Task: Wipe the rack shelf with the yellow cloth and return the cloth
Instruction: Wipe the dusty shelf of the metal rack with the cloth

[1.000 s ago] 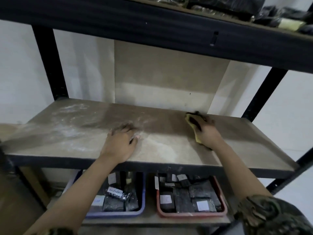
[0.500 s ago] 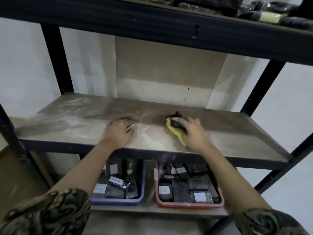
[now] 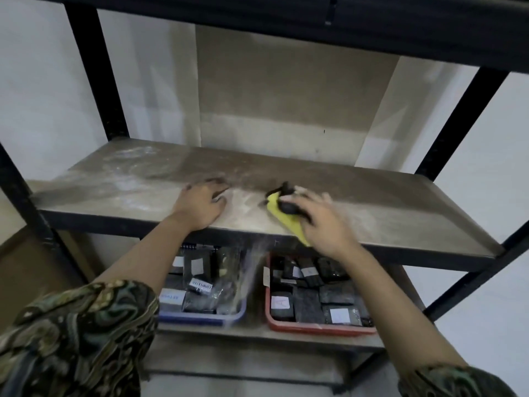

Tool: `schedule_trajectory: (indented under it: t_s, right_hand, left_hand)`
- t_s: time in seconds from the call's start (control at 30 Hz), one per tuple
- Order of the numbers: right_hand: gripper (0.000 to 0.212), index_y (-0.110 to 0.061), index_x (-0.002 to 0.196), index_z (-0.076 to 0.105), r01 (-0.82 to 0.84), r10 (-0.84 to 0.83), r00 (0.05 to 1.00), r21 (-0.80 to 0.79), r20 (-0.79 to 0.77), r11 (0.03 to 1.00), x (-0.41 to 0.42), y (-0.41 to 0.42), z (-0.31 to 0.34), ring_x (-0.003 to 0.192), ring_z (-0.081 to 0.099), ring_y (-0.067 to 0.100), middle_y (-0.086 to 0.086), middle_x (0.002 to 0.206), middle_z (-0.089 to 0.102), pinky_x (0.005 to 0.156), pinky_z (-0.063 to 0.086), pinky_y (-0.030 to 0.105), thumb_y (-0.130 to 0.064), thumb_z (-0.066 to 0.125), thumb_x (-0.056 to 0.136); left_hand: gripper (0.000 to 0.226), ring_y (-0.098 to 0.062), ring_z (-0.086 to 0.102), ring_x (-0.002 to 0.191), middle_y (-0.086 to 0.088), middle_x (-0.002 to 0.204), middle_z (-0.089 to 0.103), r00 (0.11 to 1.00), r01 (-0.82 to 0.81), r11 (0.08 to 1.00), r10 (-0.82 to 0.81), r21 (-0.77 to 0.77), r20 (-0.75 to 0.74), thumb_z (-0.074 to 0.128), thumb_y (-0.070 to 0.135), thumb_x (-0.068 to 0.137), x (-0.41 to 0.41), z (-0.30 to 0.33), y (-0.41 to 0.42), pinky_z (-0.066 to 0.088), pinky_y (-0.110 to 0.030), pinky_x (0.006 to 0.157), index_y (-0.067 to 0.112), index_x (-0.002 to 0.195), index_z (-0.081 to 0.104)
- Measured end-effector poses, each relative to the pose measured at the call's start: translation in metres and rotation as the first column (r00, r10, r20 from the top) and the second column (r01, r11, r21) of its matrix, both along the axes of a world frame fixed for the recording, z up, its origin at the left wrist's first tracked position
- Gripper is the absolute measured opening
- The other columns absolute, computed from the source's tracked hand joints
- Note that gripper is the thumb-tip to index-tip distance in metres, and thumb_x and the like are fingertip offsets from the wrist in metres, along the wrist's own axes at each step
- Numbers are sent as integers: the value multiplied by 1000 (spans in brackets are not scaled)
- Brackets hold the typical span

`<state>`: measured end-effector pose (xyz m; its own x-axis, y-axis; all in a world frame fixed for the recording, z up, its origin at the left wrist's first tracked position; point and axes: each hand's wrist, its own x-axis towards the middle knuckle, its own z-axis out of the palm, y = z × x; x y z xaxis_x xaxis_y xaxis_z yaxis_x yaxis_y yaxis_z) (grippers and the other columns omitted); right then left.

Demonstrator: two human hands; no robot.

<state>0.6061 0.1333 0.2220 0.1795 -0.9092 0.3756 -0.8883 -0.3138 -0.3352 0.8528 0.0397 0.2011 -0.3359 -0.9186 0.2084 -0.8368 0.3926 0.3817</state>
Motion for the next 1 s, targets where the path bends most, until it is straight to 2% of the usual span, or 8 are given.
schedule_trajectory:
  t_s: [0.17,0.3,0.47,0.57,0.67,0.73,0.83,1.0]
  right_hand:
    - [44,-22,138,38,469,-436,875,142,-210,872,-30,-29,3,117,37,40,21,136,45,99,33,44,-23,40,95]
    - [42,-28,134,41,138,-125,968,47,-219,989,32,-19,-16,120,37,33,10,140,44,99,32,43,-29,42,93]
    - [39,-34,129,49,-238,237,963,8,-132,971,58,2,-13,111,38,23,0,135,50,92,36,40,-24,48,91]
    - [41,-30,130,50,60,-65,996,-93,-57,994,4,-21,-2,110,41,32,9,138,48,91,36,41,-21,44,91]
    - [43,-18,134,44,531,-500,839,123,-213,839,-49,-49,6,117,40,43,26,132,48,99,39,47,-33,41,95]
    - [48,-17,133,43,596,-538,797,207,-275,776,-46,-59,1,122,38,46,27,136,45,101,36,49,-44,37,94]
    - [48,-22,133,43,449,-397,868,132,-298,884,3,-67,-6,120,40,42,24,134,47,99,35,45,-48,35,94]
    - [45,-35,131,47,-108,118,971,61,-208,992,64,-36,-15,112,40,26,1,136,49,94,34,37,-23,52,88]
  left_hand:
    - [41,-19,37,136,3,147,42,999,6,1000,-6,-15,-54,45,29,92,0,-1,-3,29,-46,113,27,133,50]
    - [40,-20,39,135,3,146,44,998,-1,1000,0,-14,-60,47,28,91,0,-3,-7,30,-45,112,27,131,51]
    - [41,-20,40,134,1,144,46,995,4,1000,-4,0,-100,48,22,90,1,-3,-7,32,-43,111,26,130,53]
    - [41,-20,41,133,4,145,45,996,13,1000,-13,-2,-90,45,23,91,2,-4,-7,32,-44,111,27,131,52]
    - [42,-19,41,133,6,145,44,997,1,1000,-2,-13,-79,45,24,90,1,-4,-7,30,-45,112,29,131,51]
    - [41,-19,40,134,6,146,43,998,2,1000,-3,-19,-70,45,25,91,-1,-5,-8,28,-45,113,29,132,51]
    - [41,-18,38,135,7,147,42,998,2,1000,-4,-30,-64,44,25,91,0,-5,-12,25,-44,114,30,132,50]
    - [42,-19,36,137,5,147,42,998,-7,1000,7,-10,-66,43,22,91,-1,-7,-14,26,-47,113,29,132,50]
